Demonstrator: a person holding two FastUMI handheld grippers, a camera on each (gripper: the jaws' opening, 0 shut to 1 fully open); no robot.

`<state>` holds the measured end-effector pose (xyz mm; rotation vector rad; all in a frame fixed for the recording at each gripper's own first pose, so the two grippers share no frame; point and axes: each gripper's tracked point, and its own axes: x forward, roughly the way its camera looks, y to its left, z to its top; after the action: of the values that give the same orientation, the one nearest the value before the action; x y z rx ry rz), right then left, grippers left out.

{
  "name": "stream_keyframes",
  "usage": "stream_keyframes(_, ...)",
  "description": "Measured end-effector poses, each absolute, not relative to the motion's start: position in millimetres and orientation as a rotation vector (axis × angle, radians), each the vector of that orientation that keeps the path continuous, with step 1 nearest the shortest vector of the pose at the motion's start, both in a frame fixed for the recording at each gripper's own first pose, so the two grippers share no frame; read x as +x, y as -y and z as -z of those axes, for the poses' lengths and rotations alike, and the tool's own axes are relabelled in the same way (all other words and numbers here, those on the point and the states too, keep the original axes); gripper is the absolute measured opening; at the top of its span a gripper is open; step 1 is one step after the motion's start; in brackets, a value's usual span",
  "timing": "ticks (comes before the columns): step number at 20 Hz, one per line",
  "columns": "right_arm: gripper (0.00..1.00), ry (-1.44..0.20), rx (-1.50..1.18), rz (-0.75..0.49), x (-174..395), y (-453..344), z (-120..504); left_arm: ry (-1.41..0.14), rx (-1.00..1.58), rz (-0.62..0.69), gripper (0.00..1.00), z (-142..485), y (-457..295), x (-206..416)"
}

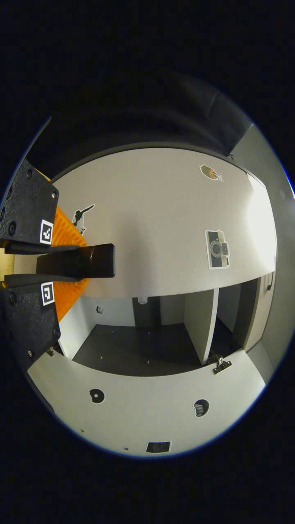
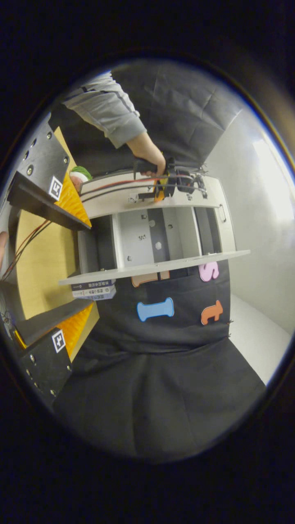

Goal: Open the right door of the double-door shoe cabinet with the right hand, and open the left door with the left hand.

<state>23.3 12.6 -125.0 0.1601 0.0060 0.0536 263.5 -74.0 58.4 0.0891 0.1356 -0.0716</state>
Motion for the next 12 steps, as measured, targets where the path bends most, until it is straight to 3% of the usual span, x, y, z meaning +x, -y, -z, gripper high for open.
stream_keyframes(12, 0.99, -0.004, 0.152, -0.058, 23, -24, 119, -0.102, 0.093, 0.149, 0.19, -68, 39, 200)
